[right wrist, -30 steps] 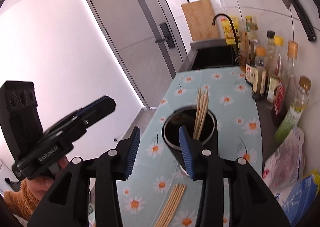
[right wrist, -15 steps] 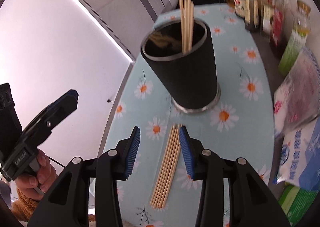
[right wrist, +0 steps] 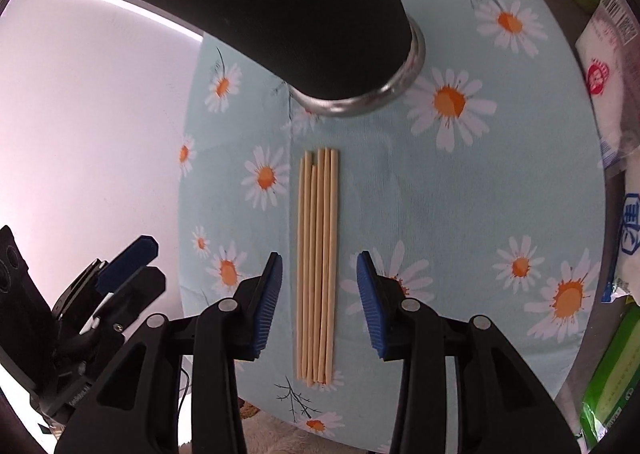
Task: Organize utensils
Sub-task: 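Move the right tool down to the chopstick bundle and close on one chopstick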
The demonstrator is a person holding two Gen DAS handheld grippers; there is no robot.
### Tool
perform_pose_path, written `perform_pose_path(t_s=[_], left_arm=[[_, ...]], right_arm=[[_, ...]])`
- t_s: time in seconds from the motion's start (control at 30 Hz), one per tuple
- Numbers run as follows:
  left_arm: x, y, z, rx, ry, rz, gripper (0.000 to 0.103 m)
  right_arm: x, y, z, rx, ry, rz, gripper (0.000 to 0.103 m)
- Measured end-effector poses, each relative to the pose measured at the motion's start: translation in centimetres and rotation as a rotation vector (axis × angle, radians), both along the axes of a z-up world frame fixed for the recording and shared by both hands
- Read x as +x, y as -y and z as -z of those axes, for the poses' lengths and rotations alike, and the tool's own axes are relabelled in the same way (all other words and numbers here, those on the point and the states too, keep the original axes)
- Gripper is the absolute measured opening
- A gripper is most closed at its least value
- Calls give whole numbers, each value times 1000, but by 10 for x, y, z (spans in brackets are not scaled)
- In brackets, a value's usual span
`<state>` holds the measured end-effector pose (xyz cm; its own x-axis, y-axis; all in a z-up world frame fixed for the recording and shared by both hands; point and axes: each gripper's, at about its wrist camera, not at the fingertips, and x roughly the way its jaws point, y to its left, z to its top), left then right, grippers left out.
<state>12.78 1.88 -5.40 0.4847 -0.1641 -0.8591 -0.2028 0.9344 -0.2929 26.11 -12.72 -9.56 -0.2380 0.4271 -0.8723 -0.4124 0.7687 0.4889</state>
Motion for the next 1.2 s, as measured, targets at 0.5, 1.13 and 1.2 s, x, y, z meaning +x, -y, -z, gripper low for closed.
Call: perform_pose_path(t_s=[0.5, 1.13, 1.2], left_arm=[[1, 5, 39, -46, -137, -5, 37], [-5, -12, 40, -89, -124, -63, 37], [-5, -12, 40, -89, -123, -61, 37]], right_arm=[[8, -29, 25, -114, 53, -57, 10], [-10, -84, 40, -270, 170, -96, 6], [-11, -89, 41, -293, 171, -89, 6]])
